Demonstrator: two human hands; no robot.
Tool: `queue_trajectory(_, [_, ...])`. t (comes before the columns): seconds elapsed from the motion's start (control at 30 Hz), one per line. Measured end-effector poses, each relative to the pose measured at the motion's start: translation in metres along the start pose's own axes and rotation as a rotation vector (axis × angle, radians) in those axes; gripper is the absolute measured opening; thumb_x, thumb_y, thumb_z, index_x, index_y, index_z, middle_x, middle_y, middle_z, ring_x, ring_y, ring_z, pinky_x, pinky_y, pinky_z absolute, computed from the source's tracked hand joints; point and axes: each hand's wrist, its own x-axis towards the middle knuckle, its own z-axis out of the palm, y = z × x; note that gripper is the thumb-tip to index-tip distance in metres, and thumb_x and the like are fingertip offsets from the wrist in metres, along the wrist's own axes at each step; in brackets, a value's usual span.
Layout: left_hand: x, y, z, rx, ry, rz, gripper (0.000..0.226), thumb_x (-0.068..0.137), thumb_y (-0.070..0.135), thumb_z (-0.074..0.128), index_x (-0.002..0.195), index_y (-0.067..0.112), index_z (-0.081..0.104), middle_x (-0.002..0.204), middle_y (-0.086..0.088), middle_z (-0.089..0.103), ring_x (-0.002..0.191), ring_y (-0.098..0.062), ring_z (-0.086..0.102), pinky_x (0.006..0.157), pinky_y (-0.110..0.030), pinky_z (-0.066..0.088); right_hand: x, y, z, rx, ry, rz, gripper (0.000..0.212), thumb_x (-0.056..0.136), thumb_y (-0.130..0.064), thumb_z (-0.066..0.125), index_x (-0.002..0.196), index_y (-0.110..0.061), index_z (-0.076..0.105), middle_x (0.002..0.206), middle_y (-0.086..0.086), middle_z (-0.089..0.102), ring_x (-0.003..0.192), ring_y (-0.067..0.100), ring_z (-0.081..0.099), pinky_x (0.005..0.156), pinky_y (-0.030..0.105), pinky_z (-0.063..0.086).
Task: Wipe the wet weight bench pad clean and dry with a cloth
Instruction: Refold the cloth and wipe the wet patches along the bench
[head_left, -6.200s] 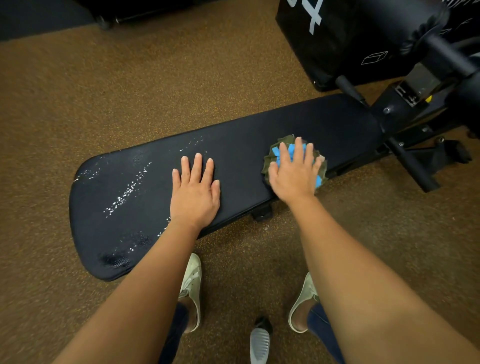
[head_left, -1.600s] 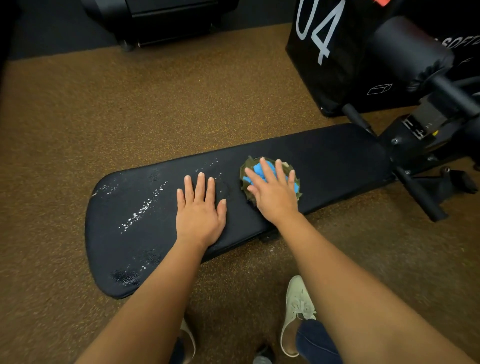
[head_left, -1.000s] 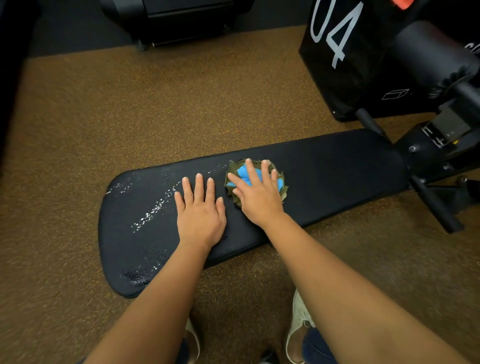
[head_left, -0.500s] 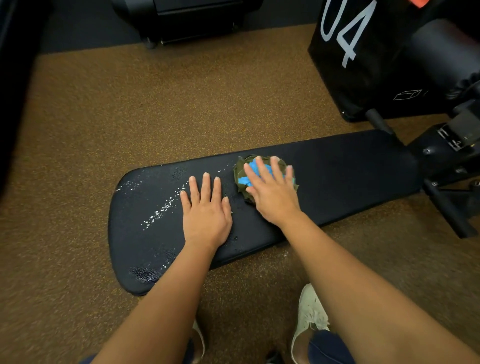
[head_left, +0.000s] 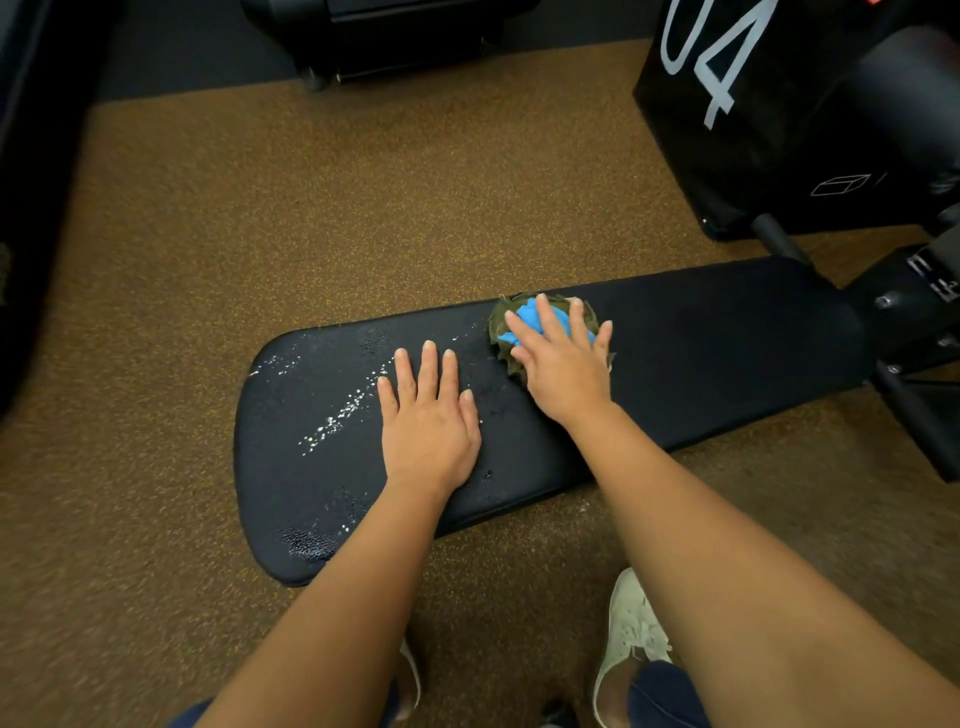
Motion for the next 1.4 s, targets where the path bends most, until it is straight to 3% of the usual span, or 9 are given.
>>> queue_trajectory(0.1, [0.001,0.000,-0.001,0.004,-0.010,0.002,0.067,0.092,0.046,0.002,0.153,0.019,0.013,0.161,-0.003,0.005,0.147,-0.032,-0.005,0.118,-0.051,0.002,0.004,-0.024,-0.002,0.021,-0.002,0.038,0.047,0.102,-0.041,0.025,0.148,-0.036,0.019,0.160,0.002,0.007,0.143,0.043,-0.004,0.111,0.063,0.000])
queue_trajectory(0.27, [0.002,-0.005,-0.002,-0.011,-0.015,0.008,0.067,0.093,0.045,0.002,0.153,0.017,0.012,0.161,-0.005,0.003,0.147,-0.031,-0.007,0.118,-0.049,0.000,-0.003,-0.013,-0.001,-0.015,-0.017,-0.328,0.047,0.101,-0.039,0.030,0.148,-0.039,0.023,0.159,-0.005,0.012,0.145,0.036,-0.002,0.112,0.059,-0.001])
queue_trajectory(0.47, [0.006,-0.022,-0.005,0.019,0.026,-0.033,0.070,0.092,0.046,0.005,0.151,0.014,0.021,0.160,-0.009,0.012,0.147,-0.034,-0.001,0.116,-0.052,0.002,0.014,-0.027,-0.002,0.008,-0.044,-0.052,0.049,0.102,-0.042,0.023,0.150,-0.033,0.015,0.160,0.002,0.004,0.144,0.040,-0.006,0.112,0.061,-0.002])
queue_trajectory(0.67, [0.006,-0.022,-0.003,0.015,0.033,-0.039,0.070,0.092,0.046,0.004,0.152,0.013,0.019,0.160,-0.009,0.011,0.147,-0.034,-0.002,0.117,-0.052,0.003,0.005,-0.024,0.002,-0.028,-0.007,-0.287,0.052,0.102,-0.039,0.026,0.151,-0.026,0.014,0.160,0.002,0.008,0.146,0.035,-0.003,0.114,0.056,-0.001])
queue_trajectory(0.87, [0.006,-0.023,-0.002,0.020,0.027,-0.038,0.065,0.095,0.044,0.009,0.152,0.013,0.016,0.161,-0.009,0.008,0.147,-0.033,-0.005,0.117,-0.051,0.002,0.014,-0.037,0.000,-0.004,-0.029,-0.109,0.051,0.102,-0.038,0.026,0.151,-0.026,0.015,0.160,0.004,0.006,0.144,0.039,-0.004,0.113,0.060,0.001])
queue_trajectory(1.03, [0.005,-0.023,-0.003,0.035,0.034,-0.037,0.068,0.093,0.045,0.005,0.152,0.013,0.017,0.160,-0.010,0.010,0.147,-0.034,-0.002,0.117,-0.052,0.004,-0.002,-0.012,-0.002,0.046,-0.019,-0.404,0.049,0.101,-0.037,0.032,0.149,-0.032,0.023,0.159,-0.005,0.015,0.147,0.029,0.003,0.116,0.050,0.002])
queue_trajectory(1.23, [0.006,-0.023,-0.002,0.028,0.039,-0.036,0.068,0.094,0.045,0.005,0.152,0.013,0.018,0.160,-0.010,0.010,0.147,-0.035,-0.001,0.117,-0.052,0.005,0.017,-0.029,0.000,-0.002,-0.020,-0.138,0.050,0.102,-0.038,0.028,0.150,-0.027,0.019,0.160,0.001,0.011,0.145,0.036,-0.001,0.114,0.057,0.004])
queue_trajectory(1.4, [0.005,-0.023,-0.003,0.020,0.038,-0.036,0.070,0.092,0.046,0.004,0.152,0.013,0.018,0.160,-0.010,0.011,0.147,-0.034,-0.001,0.117,-0.051,0.004,0.003,-0.027,0.001,0.052,0.001,-0.352,0.050,0.101,-0.035,0.033,0.150,-0.025,0.023,0.158,-0.002,0.017,0.146,0.031,0.005,0.115,0.052,0.003])
